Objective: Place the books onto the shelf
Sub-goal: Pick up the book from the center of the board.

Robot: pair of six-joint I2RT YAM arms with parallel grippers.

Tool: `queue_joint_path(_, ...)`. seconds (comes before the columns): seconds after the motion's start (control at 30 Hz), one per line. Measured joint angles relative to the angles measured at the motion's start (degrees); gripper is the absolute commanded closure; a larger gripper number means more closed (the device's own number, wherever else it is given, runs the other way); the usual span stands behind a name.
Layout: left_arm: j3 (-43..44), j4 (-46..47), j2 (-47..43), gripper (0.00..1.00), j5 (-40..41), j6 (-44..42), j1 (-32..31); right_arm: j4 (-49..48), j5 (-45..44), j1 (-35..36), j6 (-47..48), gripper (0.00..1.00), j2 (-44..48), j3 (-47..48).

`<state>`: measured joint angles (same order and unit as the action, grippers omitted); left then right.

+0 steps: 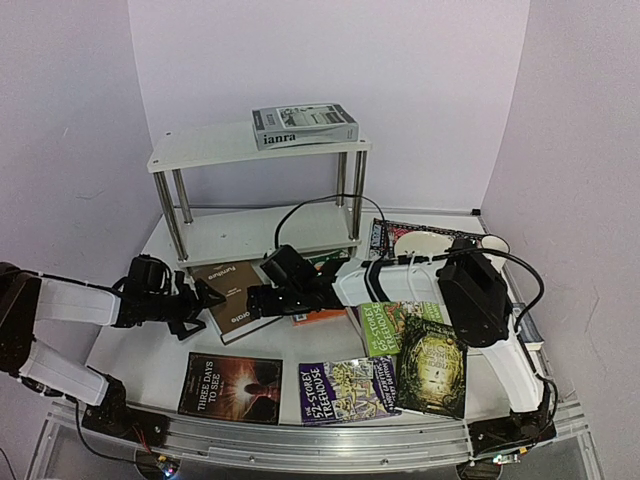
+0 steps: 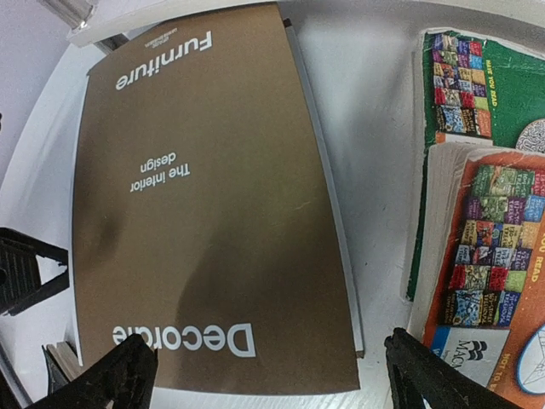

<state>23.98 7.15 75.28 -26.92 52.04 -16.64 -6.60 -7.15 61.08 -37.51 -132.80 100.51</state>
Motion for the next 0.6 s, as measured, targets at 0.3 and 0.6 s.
queue_joint_path(0.3, 1.82, 0.41, 3.88, 0.1, -1.57, -2.52, 0.0, -1.38, 0.76, 0.19, -1.61, 0.13, -1.61, 1.55)
queue_joint_path(0.6, 2.7, 0.89, 4.77, 0.12, -3.1, -3.8, 0.28, -2.62, 0.05, 1.32, -1.37, 0.13, -1.58, 0.68)
